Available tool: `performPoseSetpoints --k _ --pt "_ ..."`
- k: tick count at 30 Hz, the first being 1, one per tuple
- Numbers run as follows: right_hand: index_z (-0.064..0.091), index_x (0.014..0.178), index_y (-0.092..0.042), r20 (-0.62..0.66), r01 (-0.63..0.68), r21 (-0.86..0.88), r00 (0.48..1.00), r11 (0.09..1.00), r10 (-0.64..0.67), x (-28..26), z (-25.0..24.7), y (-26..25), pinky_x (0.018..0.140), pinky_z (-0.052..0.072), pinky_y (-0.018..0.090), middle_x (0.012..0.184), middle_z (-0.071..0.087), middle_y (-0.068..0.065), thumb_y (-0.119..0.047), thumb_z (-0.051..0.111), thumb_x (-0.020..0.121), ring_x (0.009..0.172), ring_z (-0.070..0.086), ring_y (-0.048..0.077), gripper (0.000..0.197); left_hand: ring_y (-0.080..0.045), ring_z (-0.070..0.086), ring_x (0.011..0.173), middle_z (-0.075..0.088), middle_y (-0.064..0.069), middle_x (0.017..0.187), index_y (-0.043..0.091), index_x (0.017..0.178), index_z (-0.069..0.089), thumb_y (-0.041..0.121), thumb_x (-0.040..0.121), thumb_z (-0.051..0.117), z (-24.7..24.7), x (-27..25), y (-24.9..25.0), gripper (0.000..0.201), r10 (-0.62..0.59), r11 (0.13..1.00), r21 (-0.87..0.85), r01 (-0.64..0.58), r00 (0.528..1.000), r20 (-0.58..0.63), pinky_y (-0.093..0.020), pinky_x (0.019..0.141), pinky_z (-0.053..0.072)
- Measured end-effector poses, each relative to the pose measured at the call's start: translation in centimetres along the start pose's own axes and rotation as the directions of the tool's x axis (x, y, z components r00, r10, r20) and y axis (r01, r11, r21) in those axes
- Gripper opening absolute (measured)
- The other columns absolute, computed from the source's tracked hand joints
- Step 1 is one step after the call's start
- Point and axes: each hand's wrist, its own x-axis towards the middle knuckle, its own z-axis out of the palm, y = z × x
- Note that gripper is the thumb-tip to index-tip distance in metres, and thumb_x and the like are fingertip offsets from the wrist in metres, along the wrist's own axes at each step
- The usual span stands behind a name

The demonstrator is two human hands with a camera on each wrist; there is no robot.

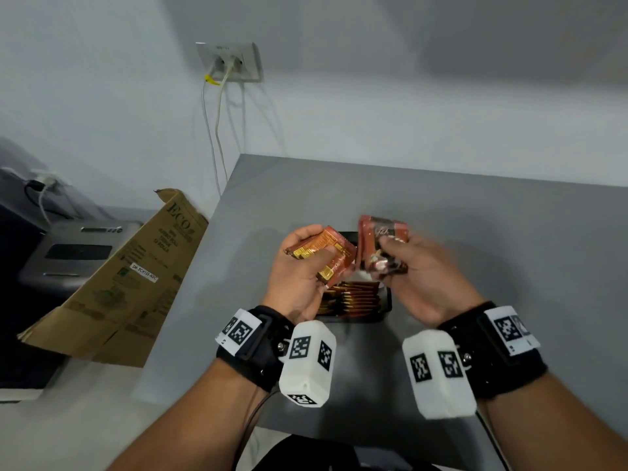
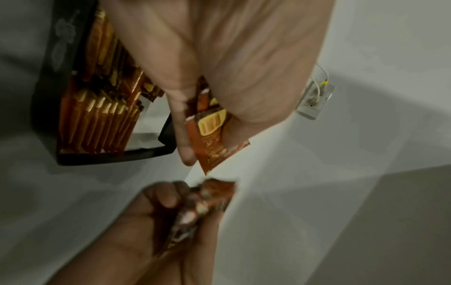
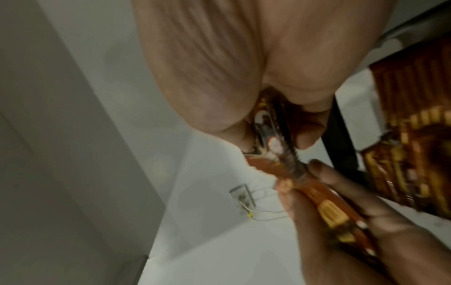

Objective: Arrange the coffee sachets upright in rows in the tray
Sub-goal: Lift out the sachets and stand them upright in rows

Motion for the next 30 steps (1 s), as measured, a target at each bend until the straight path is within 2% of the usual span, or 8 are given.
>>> performPoseSetpoints --k 3,7,10,13,21,24,27,30 --pt "0.059 0.124 0.009 0.008 -0.048 -0.002 0.999 0.999 0.048 -0.4 0.8 1.5 0.089 0.042 0.048 0.109 0.065 0.027 -0.007 0.058 0.095 0.097 0.057 0.036 0.034 -0.031 0.066 0.089 0.07 -0.013 0.099 0.012 0.101 0.062 -0.018 0.084 0.059 0.3 0.0 -0.4 0.034 0.062 0.997 0.046 -0.062 0.998 0.003 -0.036 0.062 0.058" --pt "0.067 0.117 0.001 0.032 -0.064 -0.014 0.997 0.998 0.064 -0.4 1.4 1.8 0.08 0.048 0.041 0.101 0.071 0.018 -0.006 0.057 0.096 0.088 0.063 0.03 0.024 -0.029 0.065 0.087 0.07 -0.008 0.098 0.017 0.097 0.06 -0.007 0.091 0.058 0.4 -0.3 -0.6 0.025 0.03 0.997 0.072 -0.034 0.997 0.069 -0.041 0.07 0.055" --pt "0.069 0.11 -0.002 0.041 0.003 -0.051 0.999 0.999 -0.001 -0.4 1.6 1.4 0.083 0.051 0.043 0.096 0.074 0.016 0.0 0.051 0.098 0.085 0.067 0.029 0.022 -0.027 0.065 0.083 0.069 -0.01 0.098 0.02 0.096 0.06 0.024 0.087 0.068 0.2 -0.6 -0.1 0.013 -0.074 0.996 0.052 0.069 0.992 0.098 -0.041 0.071 0.055" --pt "0.066 0.116 0.002 0.109 0.089 -0.057 0.991 0.994 -0.082 -0.4 1.1 0.4 0.092 0.055 0.047 0.105 0.073 0.02 0.001 0.049 0.098 0.094 0.069 0.032 0.025 -0.025 0.065 0.078 0.068 -0.015 0.096 0.017 0.102 0.06 0.054 0.084 0.062 -0.6 -0.2 0.7 0.041 -0.249 0.968 0.003 0.25 0.961 0.118 -0.036 0.064 0.056" --pt "0.073 0.1 -0.029 0.126 0.247 -0.578 0.969 0.777 -0.215 0.0 1.3 0.4 0.097 0.053 0.046 0.099 0.077 -0.003 -0.018 0.061 0.096 0.096 0.072 0.017 0.017 -0.024 0.066 0.069 0.064 -0.015 0.089 0.013 0.105 0.056 0.004 0.08 0.07 -1.3 -0.3 1.1 0.03 -0.369 0.929 0.077 0.361 0.907 0.202 -0.03 0.055 0.056" --pt "0.072 0.099 -0.021 0.021 0.252 -0.398 0.964 0.882 -0.266 -0.2 1.1 0.5 0.086 0.057 0.042 0.092 0.077 0.0 -0.01 0.057 0.097 0.088 0.073 0.018 0.019 -0.017 0.057 0.056 0.061 -0.011 0.083 0.018 0.106 0.056 -0.007 0.082 0.063 -1.7 -0.1 0.8 0.035 -0.317 0.948 0.066 0.313 0.947 0.056 -0.027 0.048 0.051" --pt "0.067 0.106 -0.005 0.077 0.102 0.015 0.992 0.995 -0.103 -1.0 0.6 -0.2 0.07 0.057 0.033 0.09 0.076 0.012 -0.002 0.053 0.095 0.08 0.073 0.023 0.018 -0.021 0.065 0.06 0.065 -0.01 0.086 0.017 0.112 0.055 -0.011 0.087 0.058 -1.9 0.0 0.8 0.037 -0.213 0.973 0.093 0.213 0.977 -0.014 -0.028 0.047 0.053" --pt "0.07 0.105 -0.007 0.113 0.046 -0.088 0.993 0.995 -0.036 -1.2 1.1 0.8 0.077 0.057 0.036 0.096 0.075 0.016 -0.001 0.052 0.097 0.086 0.071 0.028 0.021 -0.024 0.066 0.07 0.068 -0.007 0.089 0.014 0.113 0.054 -0.013 0.088 0.058 -0.9 -0.3 0.7 0.038 -0.134 0.979 0.155 0.132 0.991 0.004 -0.034 0.055 0.058"
